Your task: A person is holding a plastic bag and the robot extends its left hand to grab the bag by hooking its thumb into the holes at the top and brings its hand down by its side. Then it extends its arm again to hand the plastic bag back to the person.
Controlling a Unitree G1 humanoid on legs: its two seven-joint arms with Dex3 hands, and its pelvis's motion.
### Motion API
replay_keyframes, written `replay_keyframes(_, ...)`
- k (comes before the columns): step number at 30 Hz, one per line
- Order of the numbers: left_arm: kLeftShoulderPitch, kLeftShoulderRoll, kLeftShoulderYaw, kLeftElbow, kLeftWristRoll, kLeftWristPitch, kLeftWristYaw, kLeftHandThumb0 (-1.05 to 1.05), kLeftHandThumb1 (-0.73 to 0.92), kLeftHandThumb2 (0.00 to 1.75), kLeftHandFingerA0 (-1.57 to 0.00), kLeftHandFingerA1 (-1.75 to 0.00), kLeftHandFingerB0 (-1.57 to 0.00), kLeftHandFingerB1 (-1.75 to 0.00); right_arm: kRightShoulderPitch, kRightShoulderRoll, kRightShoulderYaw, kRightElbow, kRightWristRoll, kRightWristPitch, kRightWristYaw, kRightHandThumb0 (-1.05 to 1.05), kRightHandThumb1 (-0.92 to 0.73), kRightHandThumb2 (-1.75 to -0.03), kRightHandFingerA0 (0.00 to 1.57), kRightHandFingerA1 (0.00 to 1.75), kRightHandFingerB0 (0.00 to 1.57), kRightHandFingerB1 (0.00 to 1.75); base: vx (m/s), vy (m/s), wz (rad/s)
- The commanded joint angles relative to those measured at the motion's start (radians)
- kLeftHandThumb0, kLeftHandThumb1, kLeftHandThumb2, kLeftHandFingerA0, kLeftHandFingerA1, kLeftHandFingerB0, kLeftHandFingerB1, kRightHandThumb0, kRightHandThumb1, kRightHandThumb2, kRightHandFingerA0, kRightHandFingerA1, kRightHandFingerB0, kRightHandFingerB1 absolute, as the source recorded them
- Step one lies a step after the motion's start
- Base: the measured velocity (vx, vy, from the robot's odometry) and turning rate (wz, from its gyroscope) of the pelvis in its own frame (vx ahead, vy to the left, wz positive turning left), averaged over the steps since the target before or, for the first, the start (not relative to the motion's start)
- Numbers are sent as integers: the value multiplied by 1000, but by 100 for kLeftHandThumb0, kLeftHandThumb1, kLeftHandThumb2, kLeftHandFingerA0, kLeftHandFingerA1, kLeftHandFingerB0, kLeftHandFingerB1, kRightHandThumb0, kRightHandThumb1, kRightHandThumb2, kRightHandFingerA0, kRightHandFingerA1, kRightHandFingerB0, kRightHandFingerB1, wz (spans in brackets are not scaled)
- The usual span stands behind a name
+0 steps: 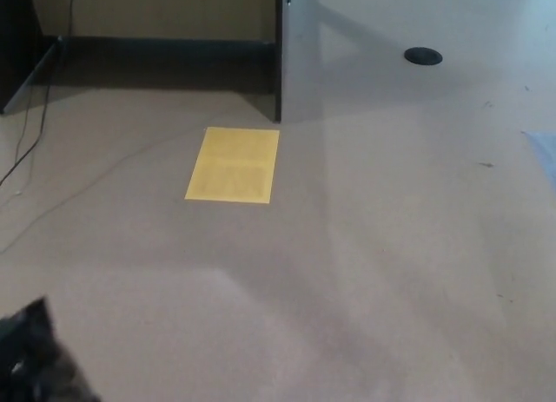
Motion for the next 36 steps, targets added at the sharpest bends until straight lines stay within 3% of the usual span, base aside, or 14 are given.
replay_keyframes(1, -101, -1, 45, -330, -26, 81, -210, -8, 56, 108, -126, -136, -91, -108, 33, -12, -4, 0, -1, -10, -13, -36, -70, -59, 66, 46, 58, 40, 0, 0, 0)
replay_keyframes(3, -162, -24, 34, -401, -15, 110, -259, -13, 60, 101, -96, -171, -83, -133, 36, -10, 0, -3, -3, 1, -11, -36, -70, -61, 66, 46, 58, 40, 0, 0, 0)
replay_keyframes(4, -200, -39, 26, -429, -6, 130, -282, -14, 56, 112, -123, -134, -92, -111, 38, -11, 0, -4, -3, 1, -10, -39, -67, -62, 64, 47, 56, 40, 0, 0, 0)
replay_keyframes(6, -227, -52, 24, -454, -5, 147, -309, -10, 59, 103, -102, -169, -85, -127, 41, -14, -1, -5, -3, -4, -10, -38, -67, -61, 65, 48, 57, 41, 0, 0, 0)
replay_keyframes(7, -248, -63, 22, -476, -8, 167, -336, -14, 57, 111, -125, -134, -91, -110, 44, -16, -2, -6, -3, -9, -11, -38, -67, -62, 65, 48, 56, 41, 0, 0, 0)
replay_keyframes(11, -331, -91, 24, -492, -13, 204, -386, -14, 57, 106, -125, -134, -90, -109, 43, -22, 1, -4, -7, -15, -15, -35, -69, -59, 67, 46, 58, 40, 0, 0, 0)
replay_keyframes(12, -369, -104, 26, -490, -6, 228, -400, -10, 63, 92, -89, -162, -82, -131, 41, -22, 2, -7, -9, -14, -18, -35, -70, -59, 66, 46, 58, 40, 0, 0, 0)
replay_keyframes(14, -416, -125, 31, -498, 7, 270, -428, -11, 66, 86, -86, -163, -78, -132, 39, -20, -4, -10, -4, -11, -18, -34, -70, -61, 68, 48, 60, 41, 0, 0, 0)
replay_keyframes(15, -428, -132, 31, -506, -3, 275, -446, -10, 64, 90, -89, -168, -76, -136, 39, -20, -5, -11, -2, -11, -16, -35, -70, -61, 68, 48, 60, 41, 0, 0, 0)
replay_keyframes(16, -452, -146, 27, -501, -14, 270, -449, -12, 57, 103, -125, -138, -85, -113, 39, -20, -4, -11, -2, -6, -11, -36, -70, -61, 65, 46, 58, 40, 0, 0, 0)
replay_keyframes(18, -492, -176, 20, -490, -20, 268, -452, -8, 63, 92, -101, -170, -83, -124, 38, -21, 1, -8, -7, 0, -8, -36, -70, -61, 64, 45, 58, 40, 0, 0, 0)
replay_keyframes(20, -512, -201, 18, -492, -10, 284, -468, -9, 54, 98, -116, -154, -92, -118, 42, -23, 6, -10, -13, -2, -12, -36, -71, -61, 64, 45, 58, 40, 0, 0, 0)
replay_keyframes(23, -577, -238, 3, -487, 4, 297, -497, -20, 69, 67, -91, -164, -76, -120, 45, -22, 0, -18, -5, -11, -12, -35, -70, -61, 66, 47, 58, 41, 0, 0, 0)
replay_keyframes(36, -824, -443, -121, -449, 117, 399, -546, -20, 71, 67, -97, -171, -71, -130, 39, -28, 8, -22, -12, 2, 3, -35, -71, -61, 64, 45, 57, 40, 0, 0, 0)
